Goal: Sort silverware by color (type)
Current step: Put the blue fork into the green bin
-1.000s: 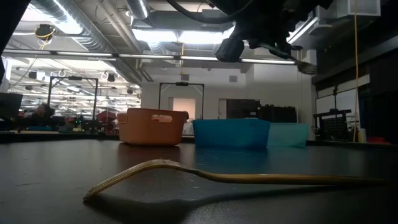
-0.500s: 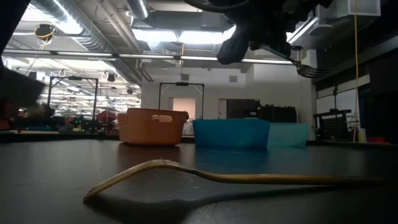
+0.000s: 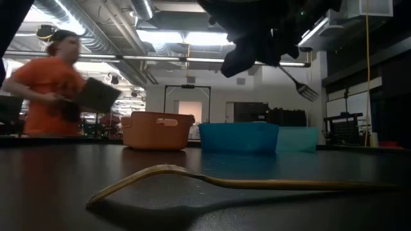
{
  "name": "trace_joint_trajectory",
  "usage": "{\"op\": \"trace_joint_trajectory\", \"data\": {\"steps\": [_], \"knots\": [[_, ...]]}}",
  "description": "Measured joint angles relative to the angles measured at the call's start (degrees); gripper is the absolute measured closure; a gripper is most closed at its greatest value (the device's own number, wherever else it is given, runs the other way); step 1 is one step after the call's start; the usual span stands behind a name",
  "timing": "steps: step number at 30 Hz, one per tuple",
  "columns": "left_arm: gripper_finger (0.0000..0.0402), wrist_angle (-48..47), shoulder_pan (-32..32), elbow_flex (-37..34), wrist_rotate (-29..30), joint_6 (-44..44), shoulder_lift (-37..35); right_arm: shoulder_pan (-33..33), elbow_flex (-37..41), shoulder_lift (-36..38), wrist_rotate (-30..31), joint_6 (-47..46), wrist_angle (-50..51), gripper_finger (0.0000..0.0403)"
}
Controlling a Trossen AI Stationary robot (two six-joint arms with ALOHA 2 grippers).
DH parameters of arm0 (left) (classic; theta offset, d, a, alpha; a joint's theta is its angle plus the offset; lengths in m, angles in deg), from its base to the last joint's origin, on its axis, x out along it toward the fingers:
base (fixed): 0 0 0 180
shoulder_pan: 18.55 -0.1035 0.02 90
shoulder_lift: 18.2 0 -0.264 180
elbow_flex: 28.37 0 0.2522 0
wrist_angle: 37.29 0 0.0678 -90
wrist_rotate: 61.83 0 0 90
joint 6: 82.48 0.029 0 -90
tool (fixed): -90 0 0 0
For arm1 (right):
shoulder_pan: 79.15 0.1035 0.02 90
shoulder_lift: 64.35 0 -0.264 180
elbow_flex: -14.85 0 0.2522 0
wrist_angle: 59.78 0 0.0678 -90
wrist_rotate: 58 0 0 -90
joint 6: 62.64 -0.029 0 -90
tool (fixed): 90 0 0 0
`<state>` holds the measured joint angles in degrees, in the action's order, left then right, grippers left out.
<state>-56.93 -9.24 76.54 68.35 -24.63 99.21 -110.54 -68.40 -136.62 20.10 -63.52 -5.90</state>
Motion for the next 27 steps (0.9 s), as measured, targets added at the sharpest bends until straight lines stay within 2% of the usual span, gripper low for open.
{"op": "trace_joint_trajectory", "data": {"steps": [5,10,15,27], "knots": [[0.0351,-5.60,-1.94,0.00,-6.03,-11.47,0.00,-4.77,0.00,0.00,2.80,9.75,-0.81,0.0403],[0.0351,-7.32,-4.38,0.00,-17.19,-21.53,0.00,-8.55,-0.02,-1.78,2.67,16.32,-4.59,0.0403],[0.0351,-7.38,-6.27,0.00,-25.63,-26.36,0.00,-11.40,-0.04,-6.27,2.44,20.76,-7.83,0.0403],[0.0351,-7.40,-7.14,0.00,-26.81,-27.90,0.00,-13.80,-0.02,-19.22,2.91,26.83,-10.69,0.0403]]}}
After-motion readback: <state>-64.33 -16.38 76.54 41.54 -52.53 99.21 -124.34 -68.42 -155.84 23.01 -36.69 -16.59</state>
